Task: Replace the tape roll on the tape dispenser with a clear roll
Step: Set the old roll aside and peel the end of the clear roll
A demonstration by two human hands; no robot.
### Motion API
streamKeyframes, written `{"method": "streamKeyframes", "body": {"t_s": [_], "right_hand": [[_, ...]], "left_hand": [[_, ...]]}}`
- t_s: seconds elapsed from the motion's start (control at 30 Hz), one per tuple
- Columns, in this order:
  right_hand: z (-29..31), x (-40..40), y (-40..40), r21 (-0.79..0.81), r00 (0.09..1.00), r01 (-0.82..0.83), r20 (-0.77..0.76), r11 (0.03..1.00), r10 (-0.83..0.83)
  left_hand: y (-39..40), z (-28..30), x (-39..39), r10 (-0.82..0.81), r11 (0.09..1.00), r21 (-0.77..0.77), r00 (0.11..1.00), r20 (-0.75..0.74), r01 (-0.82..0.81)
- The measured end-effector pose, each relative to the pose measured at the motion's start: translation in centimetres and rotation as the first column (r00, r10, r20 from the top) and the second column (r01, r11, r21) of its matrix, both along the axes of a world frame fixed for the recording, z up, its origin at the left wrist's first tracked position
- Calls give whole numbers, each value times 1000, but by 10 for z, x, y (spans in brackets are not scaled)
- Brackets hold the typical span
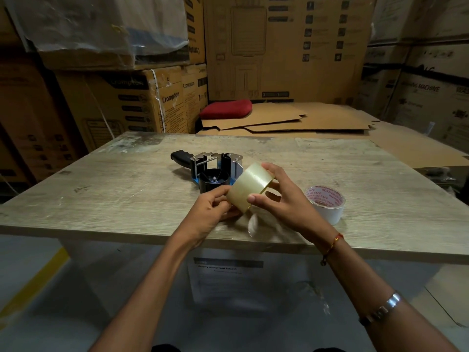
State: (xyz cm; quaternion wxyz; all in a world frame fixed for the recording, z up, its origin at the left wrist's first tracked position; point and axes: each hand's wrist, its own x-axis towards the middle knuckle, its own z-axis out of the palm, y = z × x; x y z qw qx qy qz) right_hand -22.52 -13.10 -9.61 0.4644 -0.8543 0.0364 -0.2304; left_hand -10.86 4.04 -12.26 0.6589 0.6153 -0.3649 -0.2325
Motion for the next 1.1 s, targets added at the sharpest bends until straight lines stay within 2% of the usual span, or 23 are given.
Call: {"method": "streamKeyframes", "body": {"t_s": [0.07,0.1,0.2,0.27,0.33,0.43,0.47,0.53,0.73,1.0,1.1], "right_hand": [[3,0,0,2,1000,-3,-9,1000,3],[5,0,-1,-4,1000,-2,-12,1000,2],[9,2,-6,-3,999,34,-24,999,-34],[12,2,-10,74,998,53,-49,996,-49],[15,1,-12,182,996,37,-82,983,-22],[19,-1,-11,305,993,6,-114,952,31],[20,-1,-9,326,992,3,-118,945,38],[22,-2,-8,368,989,0,-140,930,55],[26,-7,-6,525,967,25,-230,851,113],[24,-7,-5,642,932,67,-313,764,182],[23,-6,-4,650,918,88,-348,755,192]], "left_hand": [[-2,0,-2,91,994,59,994,58,-94],[-3,2,-3,157,979,103,976,153,-174],[-4,11,-8,242,900,180,799,550,-396],[-2,16,-10,213,899,180,757,618,-399],[0,15,-13,173,933,169,807,565,-319],[0,15,-24,128,983,95,955,266,-158],[-1,14,-30,118,991,51,980,163,-127],[-3,14,-39,114,993,-31,992,50,-113],[-2,14,-48,71,993,-99,997,11,-69],[2,12,-49,-14,995,-102,999,34,17],[0,13,-48,-22,993,-120,1000,0,22]]}}
